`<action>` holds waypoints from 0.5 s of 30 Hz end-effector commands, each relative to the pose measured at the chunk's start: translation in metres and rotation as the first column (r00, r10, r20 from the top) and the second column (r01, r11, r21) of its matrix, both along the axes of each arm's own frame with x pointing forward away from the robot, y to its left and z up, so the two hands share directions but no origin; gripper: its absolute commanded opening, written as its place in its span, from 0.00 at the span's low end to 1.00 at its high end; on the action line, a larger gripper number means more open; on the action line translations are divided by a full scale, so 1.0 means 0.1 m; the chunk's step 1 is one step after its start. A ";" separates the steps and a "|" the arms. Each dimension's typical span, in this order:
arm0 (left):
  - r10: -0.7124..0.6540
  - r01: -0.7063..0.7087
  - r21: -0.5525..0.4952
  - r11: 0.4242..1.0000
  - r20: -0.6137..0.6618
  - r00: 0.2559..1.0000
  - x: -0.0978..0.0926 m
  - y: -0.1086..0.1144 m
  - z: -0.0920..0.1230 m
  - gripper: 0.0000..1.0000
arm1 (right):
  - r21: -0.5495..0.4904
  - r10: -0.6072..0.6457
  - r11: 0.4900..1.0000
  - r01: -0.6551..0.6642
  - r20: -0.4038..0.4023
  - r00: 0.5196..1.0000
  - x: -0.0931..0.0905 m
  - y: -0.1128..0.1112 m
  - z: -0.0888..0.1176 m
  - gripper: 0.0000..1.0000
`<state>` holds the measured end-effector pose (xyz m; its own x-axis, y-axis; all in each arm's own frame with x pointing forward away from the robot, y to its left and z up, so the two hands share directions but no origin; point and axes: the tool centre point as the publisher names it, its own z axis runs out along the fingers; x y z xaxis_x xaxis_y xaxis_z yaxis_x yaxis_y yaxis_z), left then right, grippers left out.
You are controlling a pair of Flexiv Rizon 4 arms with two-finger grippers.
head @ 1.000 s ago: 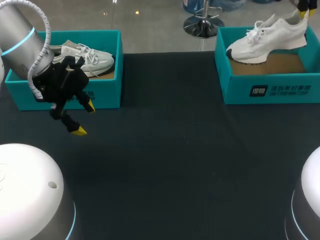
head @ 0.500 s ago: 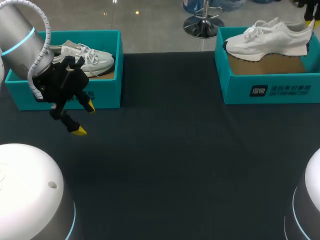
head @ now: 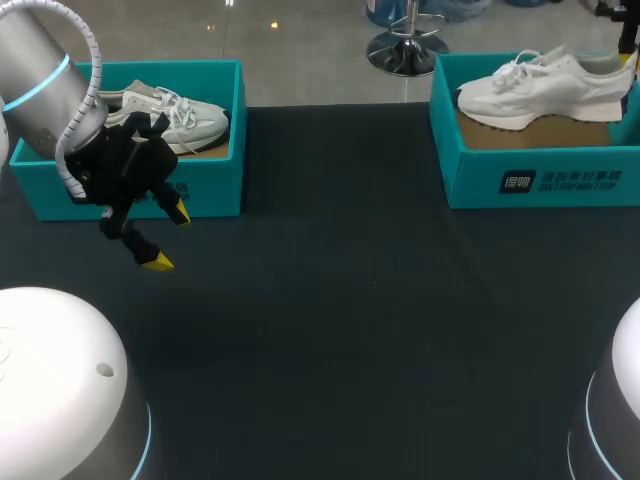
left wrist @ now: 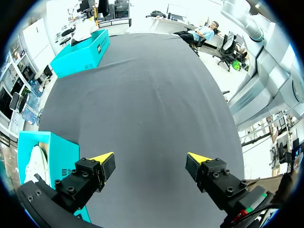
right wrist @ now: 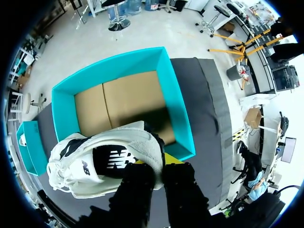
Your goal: Take the shoe out of the shoebox, open the shoe tongue, remove and reinsert the insole, then place the shoe into the shoebox
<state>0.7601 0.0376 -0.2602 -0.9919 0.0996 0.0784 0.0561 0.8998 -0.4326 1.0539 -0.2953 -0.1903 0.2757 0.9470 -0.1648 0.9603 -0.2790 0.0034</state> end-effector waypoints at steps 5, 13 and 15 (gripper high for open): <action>0.000 0.000 0.002 1.000 0.000 1.000 0.00 0.00 0.00 1.00 | 0.000 -0.023 1.000 0.023 0.000 1.000 0.11 -0.11 -0.13 0.00; 0.000 0.000 0.002 1.000 0.000 1.000 0.00 0.00 0.00 1.00 | -0.008 -0.041 0.999 0.041 -0.001 0.999 0.13 -0.20 -0.26 0.00; 0.000 0.000 0.002 1.000 0.000 1.000 0.00 0.00 0.00 1.00 | -0.003 -0.043 0.999 0.043 -0.006 0.999 0.12 -0.21 -0.31 0.00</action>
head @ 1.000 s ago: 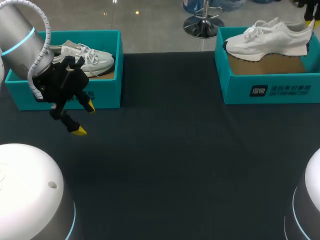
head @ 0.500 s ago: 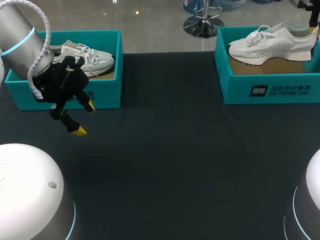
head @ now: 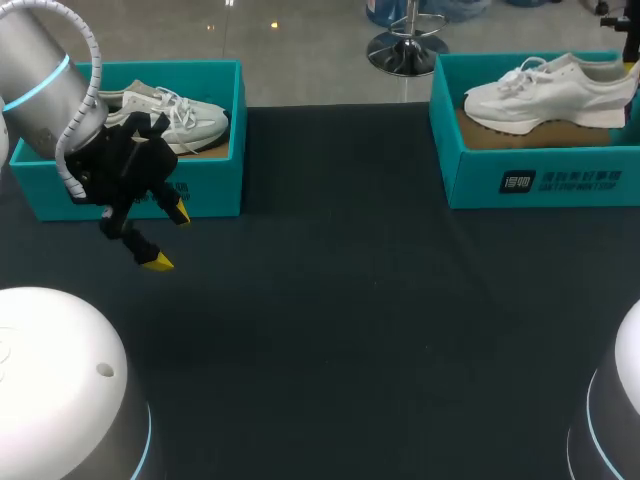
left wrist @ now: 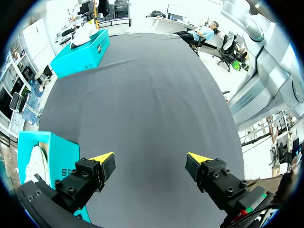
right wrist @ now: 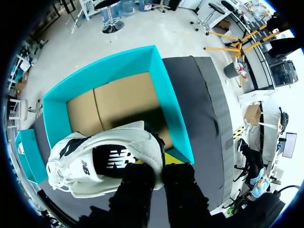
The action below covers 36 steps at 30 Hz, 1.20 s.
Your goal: Take the shoe out of the shoebox, open the shoe tongue, remove and reinsert the insole, then place the shoe into the shoebox
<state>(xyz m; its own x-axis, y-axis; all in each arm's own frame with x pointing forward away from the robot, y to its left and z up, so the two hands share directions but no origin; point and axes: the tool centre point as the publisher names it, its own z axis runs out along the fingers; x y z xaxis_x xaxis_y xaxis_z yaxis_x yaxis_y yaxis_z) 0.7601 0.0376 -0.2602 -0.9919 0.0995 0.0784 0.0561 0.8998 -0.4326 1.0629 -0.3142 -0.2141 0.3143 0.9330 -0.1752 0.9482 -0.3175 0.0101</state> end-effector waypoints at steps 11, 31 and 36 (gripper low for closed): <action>0.000 0.000 0.002 1.000 0.000 1.000 0.00 0.00 0.00 1.00 | 0.036 -0.043 0.998 0.044 -0.025 0.999 -0.13 -0.07 -0.32 0.00; 0.000 0.000 0.002 1.000 0.000 1.000 0.00 0.00 0.00 1.00 | 0.057 -0.046 0.997 0.048 -0.039 0.998 -0.17 -0.23 -0.67 0.00; 0.000 0.000 0.002 1.000 0.000 1.000 0.00 0.00 0.00 1.00 | 0.052 -0.028 0.998 0.031 -0.060 0.998 -0.21 -0.24 -0.79 0.00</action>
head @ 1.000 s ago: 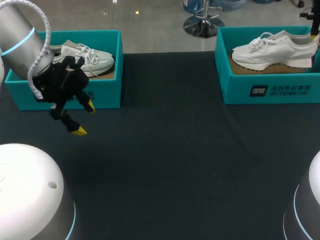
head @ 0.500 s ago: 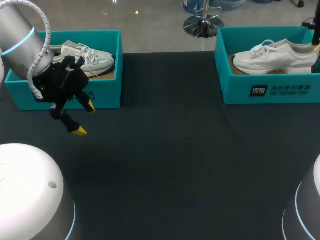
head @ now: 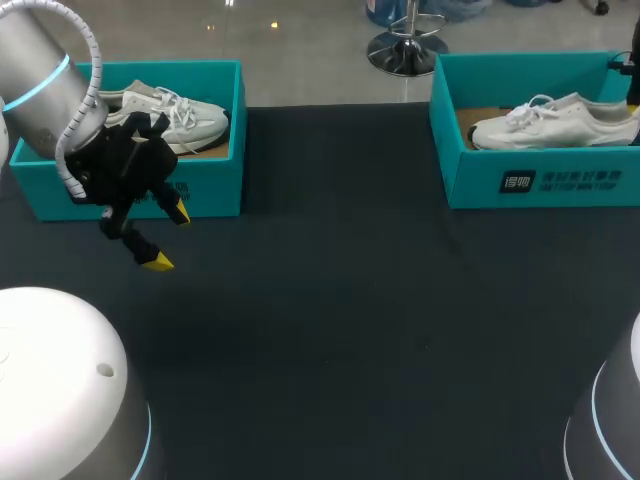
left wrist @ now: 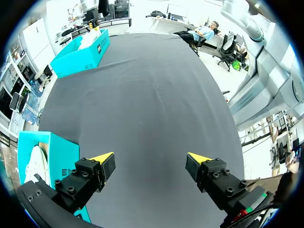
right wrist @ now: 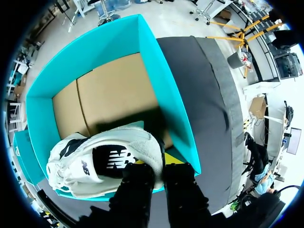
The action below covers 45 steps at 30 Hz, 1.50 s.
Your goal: Take the shoe out of the shoebox, open the shoe tongue, remove and reinsert the insole, then place the shoe into the shoebox
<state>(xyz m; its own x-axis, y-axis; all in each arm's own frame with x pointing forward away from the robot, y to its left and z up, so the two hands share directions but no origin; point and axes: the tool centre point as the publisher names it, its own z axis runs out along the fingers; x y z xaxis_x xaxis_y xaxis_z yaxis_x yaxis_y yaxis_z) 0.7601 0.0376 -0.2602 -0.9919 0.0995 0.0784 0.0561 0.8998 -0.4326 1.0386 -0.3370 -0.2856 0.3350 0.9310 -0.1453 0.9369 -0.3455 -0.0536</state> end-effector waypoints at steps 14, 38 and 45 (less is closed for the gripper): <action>0.000 0.000 0.002 1.000 0.000 1.000 0.00 0.00 0.00 1.00 | 0.023 0.031 0.999 -0.031 -0.032 0.999 -0.03 -0.01 -0.45 0.00; 0.000 0.000 0.002 1.000 0.000 1.000 0.00 0.00 0.00 1.00 | -0.009 0.038 0.999 -0.038 0.077 0.996 -0.07 0.08 0.10 1.00; 0.000 0.000 0.002 1.000 0.000 1.000 0.00 0.00 0.00 1.00 | -0.029 0.088 0.996 -0.085 0.122 0.989 -0.13 0.31 0.58 1.00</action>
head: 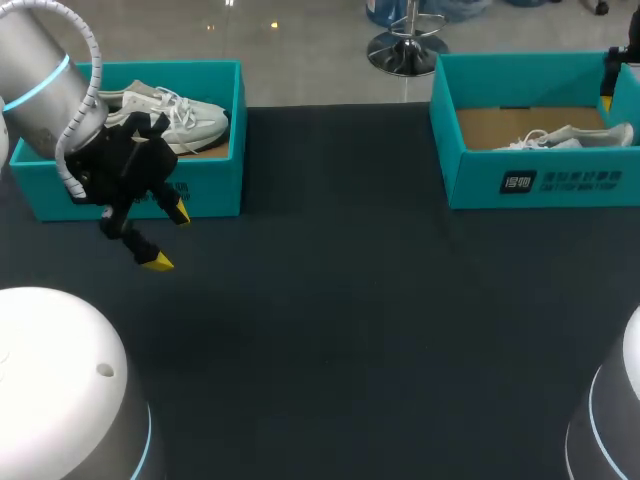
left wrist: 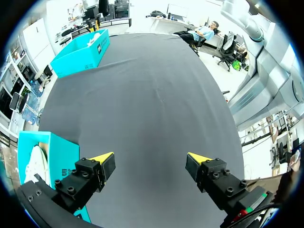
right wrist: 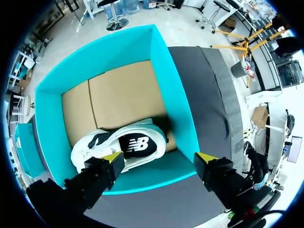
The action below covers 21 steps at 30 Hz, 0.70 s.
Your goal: Take the shoe out of the shoebox, open the shoe tongue, remove and reinsert the insole, then place the shoe into the shoebox
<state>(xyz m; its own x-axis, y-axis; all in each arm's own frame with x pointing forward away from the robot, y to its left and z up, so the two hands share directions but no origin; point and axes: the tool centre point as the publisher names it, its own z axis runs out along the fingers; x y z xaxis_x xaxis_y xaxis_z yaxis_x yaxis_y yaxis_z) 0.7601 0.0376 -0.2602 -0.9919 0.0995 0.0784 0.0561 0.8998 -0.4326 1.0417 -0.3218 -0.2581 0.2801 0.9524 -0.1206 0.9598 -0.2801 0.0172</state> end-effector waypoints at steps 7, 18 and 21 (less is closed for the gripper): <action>0.000 0.000 0.002 1.000 0.000 1.000 0.00 0.00 0.00 1.00 | -0.016 0.053 0.999 -0.052 0.054 0.997 -0.32 0.55 0.43 1.00; 0.000 0.000 0.002 1.000 0.000 1.000 0.00 0.00 0.00 1.00 | 0.012 0.057 0.998 -0.057 0.005 0.998 -0.34 0.74 0.43 1.00; -0.083 0.083 0.008 0.997 0.170 0.982 0.16 0.15 0.25 1.00 | 0.012 0.057 0.998 -0.057 0.005 0.998 -0.34 0.74 0.43 1.00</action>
<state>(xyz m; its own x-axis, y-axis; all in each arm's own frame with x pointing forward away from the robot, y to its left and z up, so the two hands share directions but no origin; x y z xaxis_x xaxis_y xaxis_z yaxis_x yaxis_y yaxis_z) 0.7739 0.0396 -0.2540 -0.9917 0.1274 0.0169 0.1078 0.8963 -0.4301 1.0059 -0.2472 -0.2151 0.2260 0.9682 -0.1069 0.9741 -0.2250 0.0214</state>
